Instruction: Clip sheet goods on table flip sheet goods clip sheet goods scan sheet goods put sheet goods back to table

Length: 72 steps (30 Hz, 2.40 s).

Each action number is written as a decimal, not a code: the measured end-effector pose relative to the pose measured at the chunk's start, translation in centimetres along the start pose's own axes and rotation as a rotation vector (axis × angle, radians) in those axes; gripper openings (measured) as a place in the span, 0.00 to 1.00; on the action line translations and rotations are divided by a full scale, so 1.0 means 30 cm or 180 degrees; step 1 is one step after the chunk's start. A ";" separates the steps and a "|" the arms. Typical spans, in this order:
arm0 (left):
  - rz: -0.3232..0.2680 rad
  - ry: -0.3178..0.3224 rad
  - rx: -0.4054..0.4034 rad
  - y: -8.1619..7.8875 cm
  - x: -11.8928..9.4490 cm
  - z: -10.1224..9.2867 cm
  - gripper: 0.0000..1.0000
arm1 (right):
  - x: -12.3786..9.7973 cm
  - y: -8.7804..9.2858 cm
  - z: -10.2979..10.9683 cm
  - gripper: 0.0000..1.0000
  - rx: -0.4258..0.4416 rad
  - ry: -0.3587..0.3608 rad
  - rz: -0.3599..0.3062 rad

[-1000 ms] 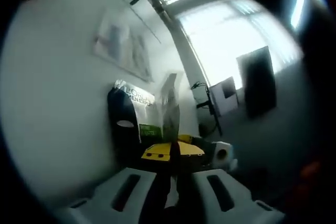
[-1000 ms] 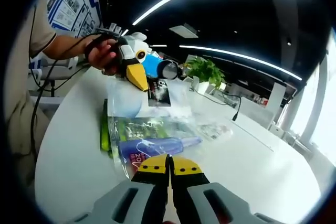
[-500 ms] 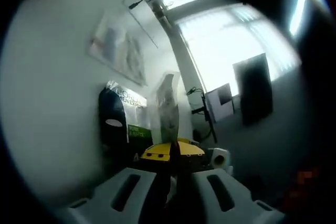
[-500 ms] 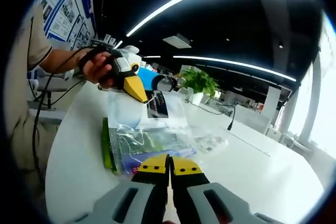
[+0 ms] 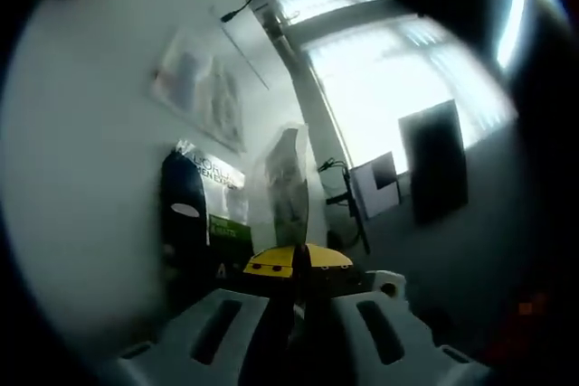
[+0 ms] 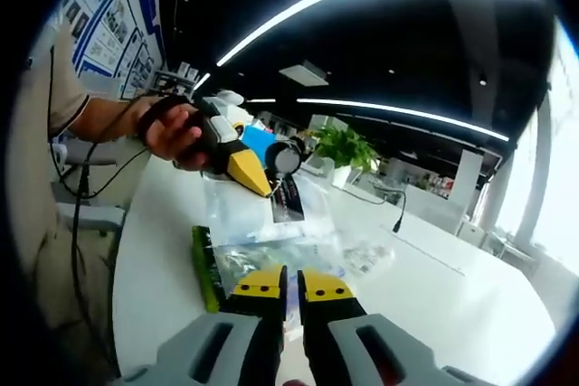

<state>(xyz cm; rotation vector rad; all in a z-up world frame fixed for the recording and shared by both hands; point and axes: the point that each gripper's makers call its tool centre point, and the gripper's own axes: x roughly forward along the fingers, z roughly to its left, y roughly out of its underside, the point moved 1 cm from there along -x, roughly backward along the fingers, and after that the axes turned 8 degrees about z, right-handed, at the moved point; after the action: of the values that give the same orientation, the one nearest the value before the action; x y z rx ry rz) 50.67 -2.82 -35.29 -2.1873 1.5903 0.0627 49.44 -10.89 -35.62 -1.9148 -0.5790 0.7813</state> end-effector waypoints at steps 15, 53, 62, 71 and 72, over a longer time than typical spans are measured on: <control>-0.0049 0.0022 0.0029 -0.067 0.004 -0.024 0.00 | -0.035 -0.086 0.094 0.13 0.0040 -0.0222 -0.0043; -0.0357 0.0022 -0.0190 -0.012 0.066 -0.130 0.00 | -0.004 -0.113 0.081 0.20 -0.0551 0.0764 0.0359; -0.0395 0.0003 -0.0145 -0.008 0.075 -0.145 0.00 | -0.026 -0.144 0.059 0.11 -0.0654 0.1054 0.0319; -0.0414 0.0035 -0.0218 0.003 0.090 -0.159 0.00 | -0.037 -0.152 0.032 0.07 -0.1103 0.1515 0.0444; -0.0407 0.0037 -0.0208 0.008 0.094 -0.166 0.00 | -0.033 -0.150 0.039 0.07 -0.1092 0.1516 0.0440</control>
<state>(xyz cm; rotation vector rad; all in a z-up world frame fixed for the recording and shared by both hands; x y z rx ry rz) 50.35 -7.22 -31.66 -2.3384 1.4699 0.0646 47.60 -8.91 -31.69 -2.3755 -0.2974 0.2943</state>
